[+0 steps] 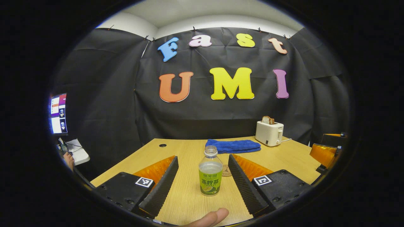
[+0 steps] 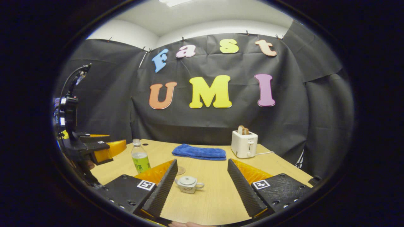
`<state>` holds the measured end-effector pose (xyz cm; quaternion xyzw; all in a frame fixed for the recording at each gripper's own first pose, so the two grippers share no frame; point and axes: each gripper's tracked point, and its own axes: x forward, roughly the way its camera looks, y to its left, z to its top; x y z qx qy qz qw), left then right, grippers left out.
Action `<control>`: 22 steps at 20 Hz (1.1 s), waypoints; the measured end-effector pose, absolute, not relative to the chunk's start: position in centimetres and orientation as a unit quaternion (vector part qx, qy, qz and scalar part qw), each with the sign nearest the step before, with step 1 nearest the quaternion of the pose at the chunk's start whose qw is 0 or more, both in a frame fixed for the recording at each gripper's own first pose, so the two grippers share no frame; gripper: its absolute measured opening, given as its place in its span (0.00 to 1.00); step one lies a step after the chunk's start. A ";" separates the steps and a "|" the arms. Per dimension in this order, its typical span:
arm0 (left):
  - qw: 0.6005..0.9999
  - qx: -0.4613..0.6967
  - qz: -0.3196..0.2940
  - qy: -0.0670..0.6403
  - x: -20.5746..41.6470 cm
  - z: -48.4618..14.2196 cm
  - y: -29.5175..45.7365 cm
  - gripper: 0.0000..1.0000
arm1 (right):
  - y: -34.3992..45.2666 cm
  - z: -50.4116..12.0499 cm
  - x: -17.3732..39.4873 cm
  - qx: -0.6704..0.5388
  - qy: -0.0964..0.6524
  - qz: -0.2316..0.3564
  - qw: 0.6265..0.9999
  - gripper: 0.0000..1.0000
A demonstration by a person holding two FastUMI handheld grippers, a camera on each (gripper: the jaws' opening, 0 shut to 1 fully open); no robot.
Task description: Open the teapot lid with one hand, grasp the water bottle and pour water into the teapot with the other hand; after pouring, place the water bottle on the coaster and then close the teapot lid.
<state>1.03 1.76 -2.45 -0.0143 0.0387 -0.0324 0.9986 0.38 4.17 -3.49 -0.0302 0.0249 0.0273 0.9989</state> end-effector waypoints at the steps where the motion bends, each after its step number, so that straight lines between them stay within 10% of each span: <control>1: 0.999 -0.015 -0.032 0.040 1.0 -2.5 1.9 0.99 | 4.3 -4.5 1.3 -0.029 0.034 0.025 0.999 0.95; 13: 0.997 -0.025 -0.016 0.066 2.6 -4.7 3.6 0.99 | 8.1 -14.4 11.3 -0.064 0.097 0.031 0.993 0.89; 22: 0.997 -0.011 -0.013 0.074 2.8 -5.2 3.8 0.99 | 8.7 -15.9 13.7 -0.032 0.115 0.026 0.992 0.39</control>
